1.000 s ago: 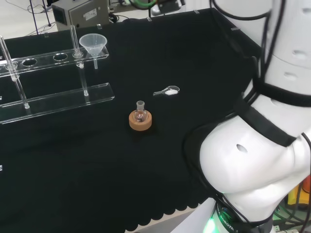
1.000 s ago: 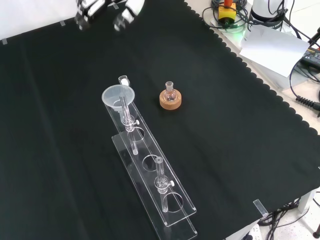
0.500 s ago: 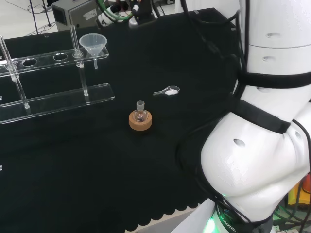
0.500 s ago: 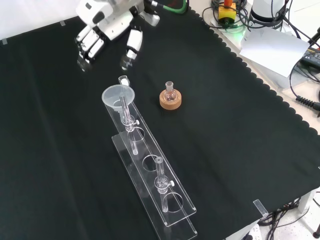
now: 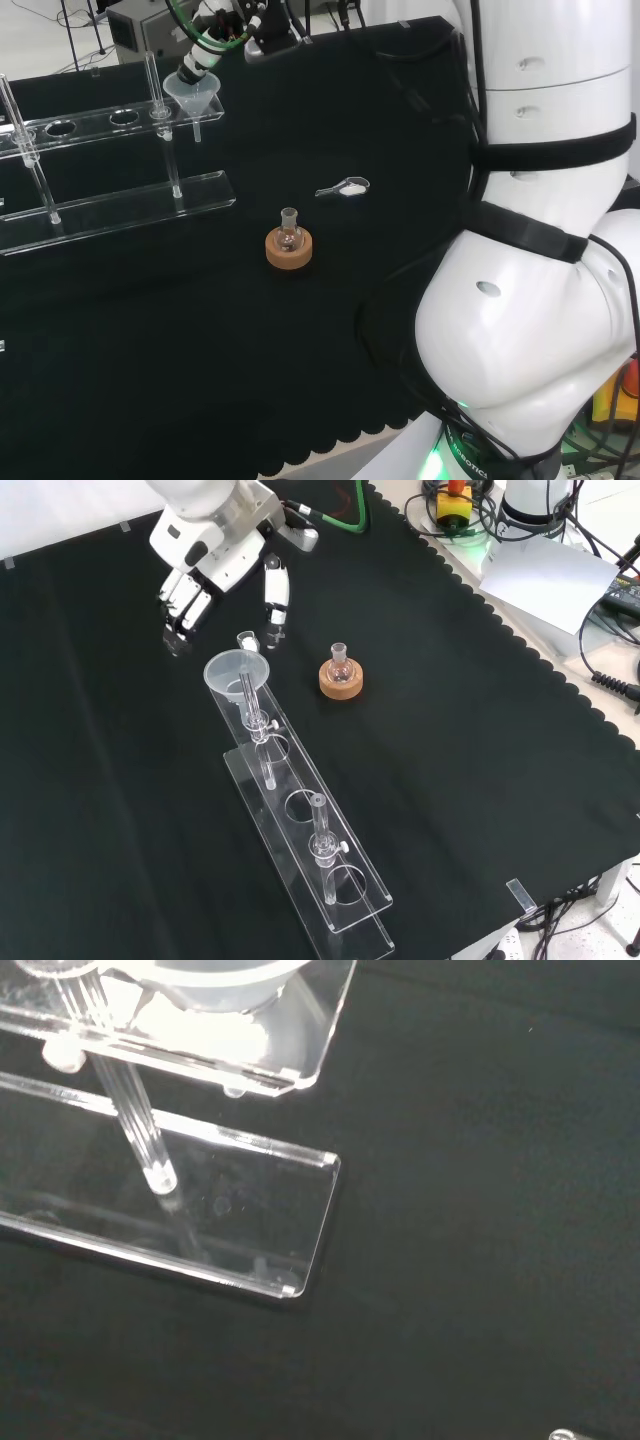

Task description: Pick up the funnel from the transparent funnel stand.

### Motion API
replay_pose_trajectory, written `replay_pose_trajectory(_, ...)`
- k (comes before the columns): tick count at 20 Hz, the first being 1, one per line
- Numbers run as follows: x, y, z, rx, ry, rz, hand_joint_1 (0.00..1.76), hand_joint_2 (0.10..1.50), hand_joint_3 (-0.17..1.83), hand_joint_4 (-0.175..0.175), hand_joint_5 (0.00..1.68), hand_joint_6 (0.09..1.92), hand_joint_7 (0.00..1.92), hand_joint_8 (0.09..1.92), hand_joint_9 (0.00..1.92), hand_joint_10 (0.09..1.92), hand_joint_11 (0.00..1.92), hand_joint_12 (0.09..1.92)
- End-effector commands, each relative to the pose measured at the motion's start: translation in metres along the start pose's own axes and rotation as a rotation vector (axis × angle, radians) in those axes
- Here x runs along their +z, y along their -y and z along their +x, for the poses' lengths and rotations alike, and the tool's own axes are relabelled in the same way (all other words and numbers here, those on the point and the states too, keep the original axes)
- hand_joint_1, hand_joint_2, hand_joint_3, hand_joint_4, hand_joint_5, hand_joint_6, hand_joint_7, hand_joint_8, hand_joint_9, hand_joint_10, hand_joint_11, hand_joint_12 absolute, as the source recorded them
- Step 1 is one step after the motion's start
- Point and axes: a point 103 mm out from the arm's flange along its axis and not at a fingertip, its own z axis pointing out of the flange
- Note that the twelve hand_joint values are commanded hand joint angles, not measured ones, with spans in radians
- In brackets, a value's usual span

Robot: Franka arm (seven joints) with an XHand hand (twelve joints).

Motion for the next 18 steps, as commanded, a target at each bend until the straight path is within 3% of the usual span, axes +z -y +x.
replay_pose_trajectory(1,0.003,-0.003,0.01,-0.019,0.019,0.067,0.49,0.81,0.16,-0.083,0.1,0.09,0.0,0.61,0.21,0.8,0.2,1.48)
replay_pose_trajectory(12,0.004,-0.013,0.018,-0.031,0.07,0.132,0.63,0.74,0.17,-0.113,0.03,0.09,0.0,0.44,0.16,0.85,0.21,1.48)
replay_pose_trajectory(18,0.007,-0.017,0.021,-0.035,0.106,0.106,0.68,0.72,0.2,-0.111,0.01,0.09,0.0,0.31,0.12,0.87,0.22,1.48)
